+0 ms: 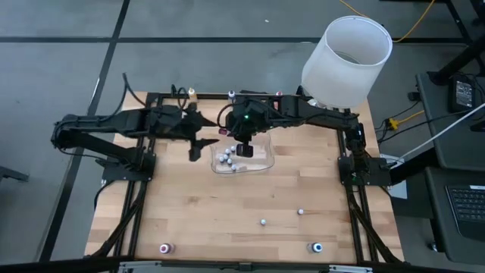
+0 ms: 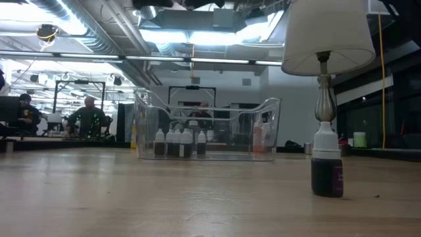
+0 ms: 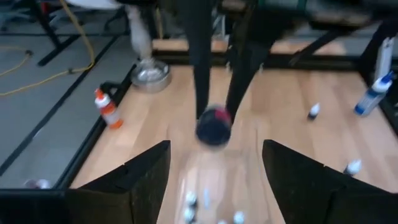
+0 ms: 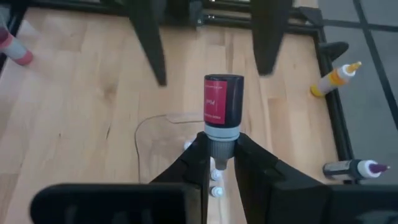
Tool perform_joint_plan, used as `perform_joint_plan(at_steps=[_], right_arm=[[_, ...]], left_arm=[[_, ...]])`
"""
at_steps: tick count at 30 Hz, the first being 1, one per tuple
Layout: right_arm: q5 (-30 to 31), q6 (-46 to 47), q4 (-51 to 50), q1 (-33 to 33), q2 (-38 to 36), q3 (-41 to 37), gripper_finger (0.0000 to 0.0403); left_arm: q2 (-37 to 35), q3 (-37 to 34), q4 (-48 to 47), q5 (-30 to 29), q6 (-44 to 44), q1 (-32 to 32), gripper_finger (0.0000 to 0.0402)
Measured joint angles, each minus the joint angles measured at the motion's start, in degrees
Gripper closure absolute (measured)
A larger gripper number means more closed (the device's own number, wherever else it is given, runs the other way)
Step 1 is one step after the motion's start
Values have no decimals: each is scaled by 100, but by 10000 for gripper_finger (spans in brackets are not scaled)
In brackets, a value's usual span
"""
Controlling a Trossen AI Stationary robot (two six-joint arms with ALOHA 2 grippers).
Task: Pick & Place food coloring
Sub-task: Put the pink food coloring bottle into the transparent bin
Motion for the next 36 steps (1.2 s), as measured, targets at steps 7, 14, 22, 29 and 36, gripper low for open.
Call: perform_joint_plan(at_steps=[7,14,22,29,36], right_arm=[[3,-185,-151,-58,7,-4,341],[2,-226,-148,-58,7,-7,341],[-1,-223,-148,-56,7,-7,341],[1,-221,-144,-56,7,-11,341],[-1,-206,-133,-56,7,-11,341]], left_arm=[[188,0,569,385,0,134,176],[191,0,568,398,-137,135,208],[191,0,506,391,-151,134,222],[303,-4,369,327,-113,134,222],[313,-4,401,327,-103,133,224]])
